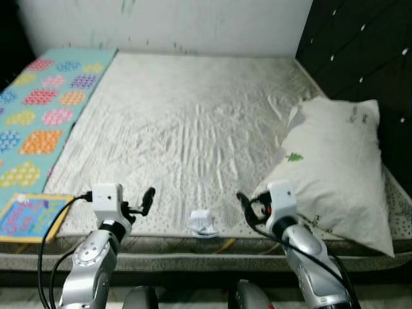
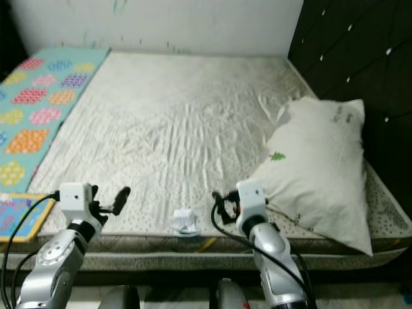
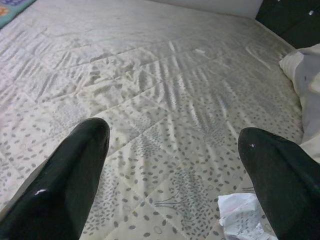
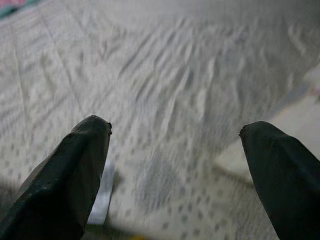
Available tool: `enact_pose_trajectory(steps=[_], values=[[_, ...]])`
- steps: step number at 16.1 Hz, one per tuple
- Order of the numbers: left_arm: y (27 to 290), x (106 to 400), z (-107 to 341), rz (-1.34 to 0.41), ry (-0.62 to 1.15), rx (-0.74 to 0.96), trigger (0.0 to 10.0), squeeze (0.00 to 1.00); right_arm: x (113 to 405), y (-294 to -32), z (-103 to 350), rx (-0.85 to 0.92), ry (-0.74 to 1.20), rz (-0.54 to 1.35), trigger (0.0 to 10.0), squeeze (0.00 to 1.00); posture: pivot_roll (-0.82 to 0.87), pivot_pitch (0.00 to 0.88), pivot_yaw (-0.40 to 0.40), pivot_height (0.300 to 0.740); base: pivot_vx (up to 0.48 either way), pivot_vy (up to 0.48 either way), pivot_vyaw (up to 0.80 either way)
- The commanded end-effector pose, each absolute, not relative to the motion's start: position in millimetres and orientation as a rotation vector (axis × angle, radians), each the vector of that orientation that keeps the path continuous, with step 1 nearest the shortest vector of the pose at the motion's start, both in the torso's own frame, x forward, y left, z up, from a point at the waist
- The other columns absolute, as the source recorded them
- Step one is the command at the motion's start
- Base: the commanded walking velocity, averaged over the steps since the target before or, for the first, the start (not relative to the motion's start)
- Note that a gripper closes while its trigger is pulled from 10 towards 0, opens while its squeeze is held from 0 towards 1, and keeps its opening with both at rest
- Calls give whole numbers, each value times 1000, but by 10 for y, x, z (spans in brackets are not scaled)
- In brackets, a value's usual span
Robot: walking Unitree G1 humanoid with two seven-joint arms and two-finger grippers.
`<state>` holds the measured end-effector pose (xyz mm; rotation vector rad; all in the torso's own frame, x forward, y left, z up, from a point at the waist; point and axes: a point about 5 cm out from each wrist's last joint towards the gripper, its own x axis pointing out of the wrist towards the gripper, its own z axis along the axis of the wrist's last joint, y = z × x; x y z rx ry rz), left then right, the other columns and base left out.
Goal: Clean up the room
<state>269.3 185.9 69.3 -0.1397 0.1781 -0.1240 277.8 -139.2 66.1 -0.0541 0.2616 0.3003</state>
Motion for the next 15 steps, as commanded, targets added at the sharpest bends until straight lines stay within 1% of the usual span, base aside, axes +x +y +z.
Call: enact_pose_trajectory(steps=[1, 5, 8, 10, 11, 15], values=[[1846, 2654, 666, -111, 198, -145, 10000, 0, 2765, -1355, 701, -52, 254, 318, 10000, 0, -124, 57, -41, 587, 0, 0, 0], [1726, 2597, 666, -155, 188, -147, 10000, 0, 2815, -1316, 717, -57, 261, 342, 10000, 0, -111, 59, -47, 542, 0, 0, 0], [1782, 2609, 674, -107, 186, -177, 10000, 0, 2811, -1311, 706, -79, 265, 343, 10000, 0, -117, 54, -43, 537, 0, 0, 0], [1780, 2646, 687, -111, 184, -167, 10000, 0, 2838, -1305, 718, -80, 258, 343, 10000, 0, -119, 47, -36, 537, 0, 0, 0], [1769, 2663, 698, -118, 181, -158, 10000, 0, 2846, -1288, 722, -111, 250, 365, 10000, 0, -118, 44, -34, 537, 0, 0, 0], [1765, 2688, 723, -120, 176, -157, 10000, 0, 2890, -1241, 737, -116, 236, 363, 10000, 0, -109, 41, -28, 537, 0, 0, 800]])
